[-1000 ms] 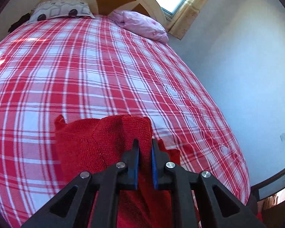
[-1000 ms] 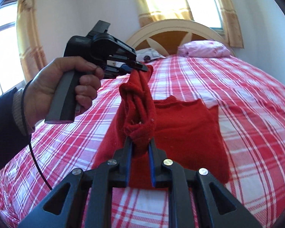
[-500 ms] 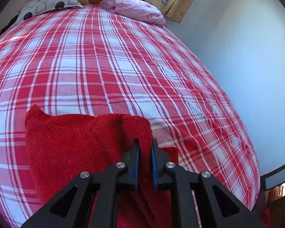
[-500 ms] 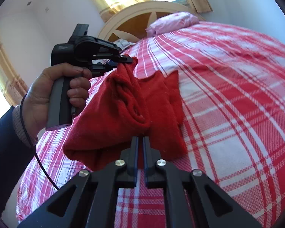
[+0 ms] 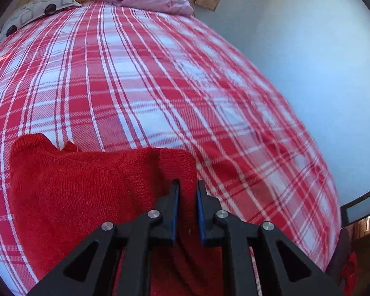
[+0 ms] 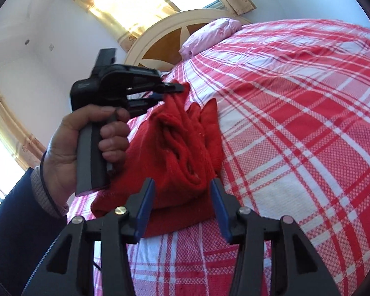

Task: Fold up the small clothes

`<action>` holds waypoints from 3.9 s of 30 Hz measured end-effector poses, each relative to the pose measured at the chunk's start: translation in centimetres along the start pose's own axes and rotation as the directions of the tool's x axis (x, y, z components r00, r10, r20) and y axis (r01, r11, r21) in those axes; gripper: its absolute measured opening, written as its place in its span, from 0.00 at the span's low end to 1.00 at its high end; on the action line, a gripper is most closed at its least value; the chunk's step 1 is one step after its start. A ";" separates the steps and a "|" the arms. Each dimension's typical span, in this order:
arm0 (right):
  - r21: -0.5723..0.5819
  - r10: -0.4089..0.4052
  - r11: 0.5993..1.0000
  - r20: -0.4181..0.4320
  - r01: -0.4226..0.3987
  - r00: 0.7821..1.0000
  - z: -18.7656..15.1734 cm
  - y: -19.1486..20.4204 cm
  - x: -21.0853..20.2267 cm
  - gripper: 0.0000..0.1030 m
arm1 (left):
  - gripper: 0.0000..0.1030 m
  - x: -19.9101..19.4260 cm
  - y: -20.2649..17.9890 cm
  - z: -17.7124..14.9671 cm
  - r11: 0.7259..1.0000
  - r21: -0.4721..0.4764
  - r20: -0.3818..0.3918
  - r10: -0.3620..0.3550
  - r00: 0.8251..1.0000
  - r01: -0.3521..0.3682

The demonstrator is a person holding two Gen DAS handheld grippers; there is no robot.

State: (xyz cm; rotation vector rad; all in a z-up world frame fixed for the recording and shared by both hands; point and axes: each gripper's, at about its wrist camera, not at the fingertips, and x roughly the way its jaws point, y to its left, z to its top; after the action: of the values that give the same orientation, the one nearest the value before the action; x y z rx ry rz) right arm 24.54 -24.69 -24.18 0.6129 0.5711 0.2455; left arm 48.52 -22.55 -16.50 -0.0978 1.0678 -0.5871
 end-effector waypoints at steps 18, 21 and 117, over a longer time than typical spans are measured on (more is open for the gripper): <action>0.060 -0.022 0.998 0.035 0.020 0.999 0.4 -1.3 -0.5 0.53 | 0.74 -10.3 1.1 -12.6 0.931 0.247 0.252 0.207 0.945 -0.269; 0.025 -0.049 0.999 0.033 0.048 0.998 0.3 -0.5 -0.3 0.53 | 0.74 -8.3 2.7 -15.2 0.937 0.203 0.233 0.236 0.944 -0.284; -0.377 -0.253 0.905 -0.102 0.198 0.962 4.8 3.0 0.3 0.82 | 0.86 -18.4 8.2 -20.7 0.959 -0.142 0.354 0.281 0.892 -0.246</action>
State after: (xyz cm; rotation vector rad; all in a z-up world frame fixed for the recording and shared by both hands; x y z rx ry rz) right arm 27.36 -24.44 -19.23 0.1652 0.7151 0.1719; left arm 27.99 -2.34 -14.97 -0.1368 0.7210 -0.2554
